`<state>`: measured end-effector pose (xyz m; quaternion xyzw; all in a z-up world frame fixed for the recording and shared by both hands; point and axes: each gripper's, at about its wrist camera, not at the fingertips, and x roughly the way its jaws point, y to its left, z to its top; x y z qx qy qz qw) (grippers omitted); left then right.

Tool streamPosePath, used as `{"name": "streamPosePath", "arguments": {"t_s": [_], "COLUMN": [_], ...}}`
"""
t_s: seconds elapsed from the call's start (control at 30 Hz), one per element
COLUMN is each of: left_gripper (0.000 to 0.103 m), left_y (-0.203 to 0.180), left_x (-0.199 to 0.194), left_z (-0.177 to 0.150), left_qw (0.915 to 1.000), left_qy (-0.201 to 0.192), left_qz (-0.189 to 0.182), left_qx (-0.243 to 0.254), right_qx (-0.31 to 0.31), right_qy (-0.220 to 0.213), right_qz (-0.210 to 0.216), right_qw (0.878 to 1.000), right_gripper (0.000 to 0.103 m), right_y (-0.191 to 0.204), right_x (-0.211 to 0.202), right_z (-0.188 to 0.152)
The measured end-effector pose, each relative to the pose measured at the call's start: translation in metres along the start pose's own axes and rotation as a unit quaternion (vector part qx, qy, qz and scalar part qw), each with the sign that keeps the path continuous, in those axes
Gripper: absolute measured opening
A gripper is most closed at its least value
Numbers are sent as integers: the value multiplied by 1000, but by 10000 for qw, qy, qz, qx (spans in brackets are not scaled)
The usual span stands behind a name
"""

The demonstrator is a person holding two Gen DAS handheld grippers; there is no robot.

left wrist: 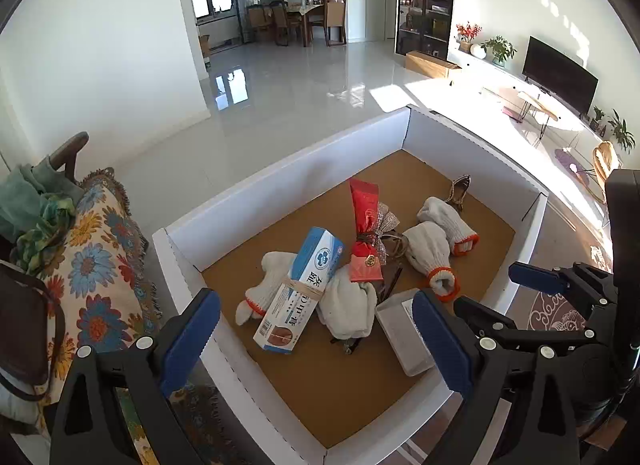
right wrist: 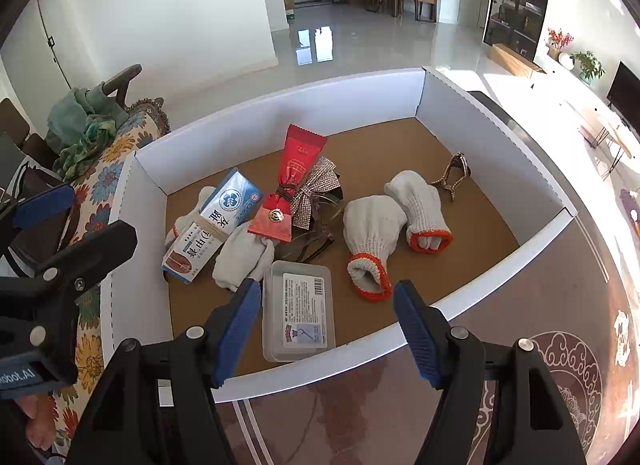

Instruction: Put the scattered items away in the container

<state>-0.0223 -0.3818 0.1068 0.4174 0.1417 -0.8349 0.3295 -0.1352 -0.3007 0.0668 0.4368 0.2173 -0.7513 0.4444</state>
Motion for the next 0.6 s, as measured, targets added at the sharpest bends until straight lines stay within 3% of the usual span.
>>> {"name": "streamPosePath", "arguments": {"t_s": [0.37,0.43,0.6], "left_gripper": [98,103,103], "left_y": [4,5,15], "left_x": [5,7,-2], "left_z": [-2,-1,-3], "left_qw": [9999,9998,9989], "left_qy": [94,162,-257], "left_qz": [8,-113,-139], "left_qx": [-44,-43,-359], "right_qx": [-115,-145,-27], "right_qy": [-10,-5,-78], "right_qz": [-43,-58,-53], "right_qw": [9999,9999,10000], "right_gripper": [70,70,70], "right_y": [7,8,7], "right_x": [0,1,3], "right_z": [5,5,9]}}
